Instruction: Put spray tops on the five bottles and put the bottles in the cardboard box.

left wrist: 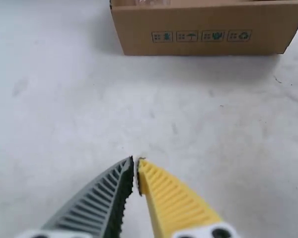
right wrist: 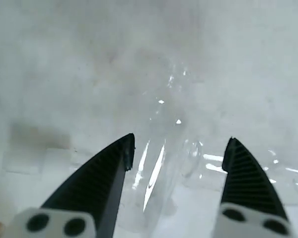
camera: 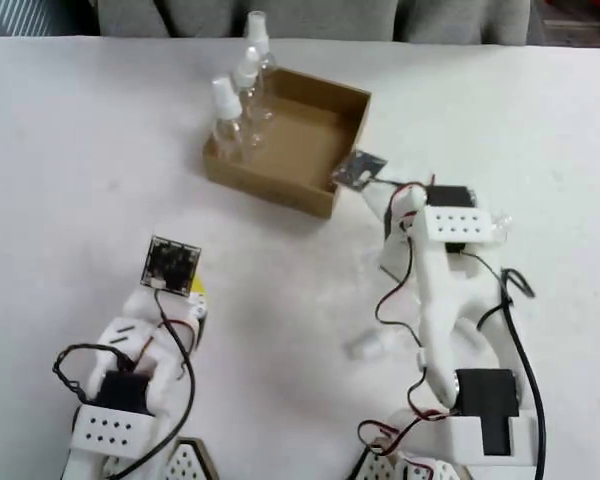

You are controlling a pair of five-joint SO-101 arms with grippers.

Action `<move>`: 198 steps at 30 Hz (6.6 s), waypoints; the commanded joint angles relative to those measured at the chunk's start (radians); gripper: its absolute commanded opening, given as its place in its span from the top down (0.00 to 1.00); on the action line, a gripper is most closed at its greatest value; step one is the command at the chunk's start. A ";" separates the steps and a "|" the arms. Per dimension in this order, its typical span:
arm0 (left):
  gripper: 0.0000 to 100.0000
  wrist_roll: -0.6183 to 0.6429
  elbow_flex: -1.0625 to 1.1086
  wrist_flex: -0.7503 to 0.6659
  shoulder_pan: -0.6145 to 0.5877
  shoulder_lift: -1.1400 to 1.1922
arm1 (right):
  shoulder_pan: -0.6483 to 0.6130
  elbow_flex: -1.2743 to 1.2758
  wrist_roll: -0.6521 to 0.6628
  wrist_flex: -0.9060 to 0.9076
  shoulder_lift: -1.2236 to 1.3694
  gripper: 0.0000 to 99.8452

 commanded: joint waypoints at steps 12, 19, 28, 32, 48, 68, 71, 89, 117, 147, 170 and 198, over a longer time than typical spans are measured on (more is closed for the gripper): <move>0.98 -0.011 -0.005 0.006 -0.008 -0.021 | -0.008 -0.037 0.008 -0.148 0.239 0.78; 0.98 -0.011 -0.005 0.006 -0.008 -0.021 | 0.027 -0.107 -0.031 -0.073 0.202 0.95; 0.98 -0.011 -0.005 0.008 -0.008 -0.021 | 0.268 -0.285 -0.155 0.127 0.002 0.98; 0.98 -0.011 -0.005 0.026 -0.005 -0.021 | 0.384 -0.293 -0.147 0.193 -0.039 0.98; 0.98 -0.011 -0.005 0.026 -0.002 -0.021 | 0.719 -0.052 0.164 -0.059 -0.036 0.96; 0.98 -0.011 -0.005 0.041 -0.002 -0.021 | 0.697 -0.339 0.201 0.262 -0.048 0.84; 0.98 -0.011 -0.005 0.041 -0.002 -0.021 | 0.662 -0.388 0.331 0.456 -0.054 0.96; 0.98 -0.011 -0.005 0.041 -0.002 -0.021 | 0.325 0.305 0.629 0.499 -0.829 0.87; 0.98 -0.011 -0.005 0.041 -0.007 -0.021 | -0.081 0.752 0.706 0.047 -0.877 0.70; 0.98 -0.012 -0.005 0.041 -0.007 -0.021 | -0.209 0.873 0.612 -0.071 -0.858 0.92; 0.98 -0.012 -0.005 0.041 -0.008 -0.021 | -0.067 0.486 -0.242 -0.202 -0.858 0.98; 0.98 -0.012 -0.005 0.041 -0.010 -0.021 | -0.073 -0.117 -1.010 -0.084 0.087 0.91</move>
